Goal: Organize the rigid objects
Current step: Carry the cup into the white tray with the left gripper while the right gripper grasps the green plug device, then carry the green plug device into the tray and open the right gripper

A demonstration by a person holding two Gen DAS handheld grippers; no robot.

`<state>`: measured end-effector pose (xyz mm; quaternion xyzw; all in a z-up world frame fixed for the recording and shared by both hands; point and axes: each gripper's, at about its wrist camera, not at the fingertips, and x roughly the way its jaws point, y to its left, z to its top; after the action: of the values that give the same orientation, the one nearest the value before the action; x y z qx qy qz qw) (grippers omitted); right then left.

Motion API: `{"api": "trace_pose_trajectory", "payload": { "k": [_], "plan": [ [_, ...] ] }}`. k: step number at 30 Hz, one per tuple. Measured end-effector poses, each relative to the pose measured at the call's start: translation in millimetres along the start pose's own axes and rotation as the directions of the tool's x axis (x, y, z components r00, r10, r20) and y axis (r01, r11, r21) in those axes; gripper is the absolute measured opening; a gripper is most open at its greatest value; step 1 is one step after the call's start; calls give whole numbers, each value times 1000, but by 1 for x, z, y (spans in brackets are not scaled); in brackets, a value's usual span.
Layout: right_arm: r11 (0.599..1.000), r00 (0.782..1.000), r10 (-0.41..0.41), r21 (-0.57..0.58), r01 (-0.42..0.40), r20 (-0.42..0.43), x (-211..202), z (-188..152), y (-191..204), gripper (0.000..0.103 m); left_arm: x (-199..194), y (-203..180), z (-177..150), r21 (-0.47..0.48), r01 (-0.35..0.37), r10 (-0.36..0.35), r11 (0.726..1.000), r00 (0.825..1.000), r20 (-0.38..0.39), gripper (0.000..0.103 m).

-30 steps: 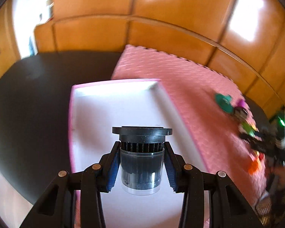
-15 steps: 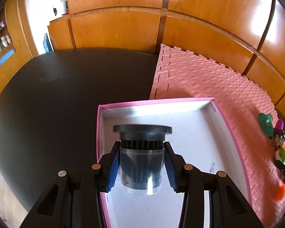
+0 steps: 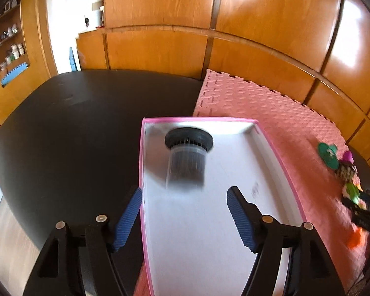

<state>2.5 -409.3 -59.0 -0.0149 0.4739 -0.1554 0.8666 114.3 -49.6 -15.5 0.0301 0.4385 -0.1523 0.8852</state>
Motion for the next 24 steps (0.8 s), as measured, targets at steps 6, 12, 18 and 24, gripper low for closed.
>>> {"api": "trace_pose_trajectory", "payload": {
  "k": [6, 12, 18, 24],
  "plan": [
    [998, 997, 70, 2, -70, 39, -12, 0, 8, 71, -27, -10, -39, -14, -6, 7, 1000, 1000, 8, 72],
    [996, 997, 77, -53, -75, 28, -11, -5, 27, 71, -43, -20, -58, 0, -31, 31, 1000, 999, 25, 72],
    [996, 997, 61, -68, -58, 39, -10, -6, 33, 71, -53, -22, -68, 4, -78, 77, 997, 996, 42, 72],
    [995, 995, 93, -26, -92, 36, -13, -5, 35, 71, -60, -13, -72, -9, -100, 100, 995, 993, 66, 74]
  ]
}}
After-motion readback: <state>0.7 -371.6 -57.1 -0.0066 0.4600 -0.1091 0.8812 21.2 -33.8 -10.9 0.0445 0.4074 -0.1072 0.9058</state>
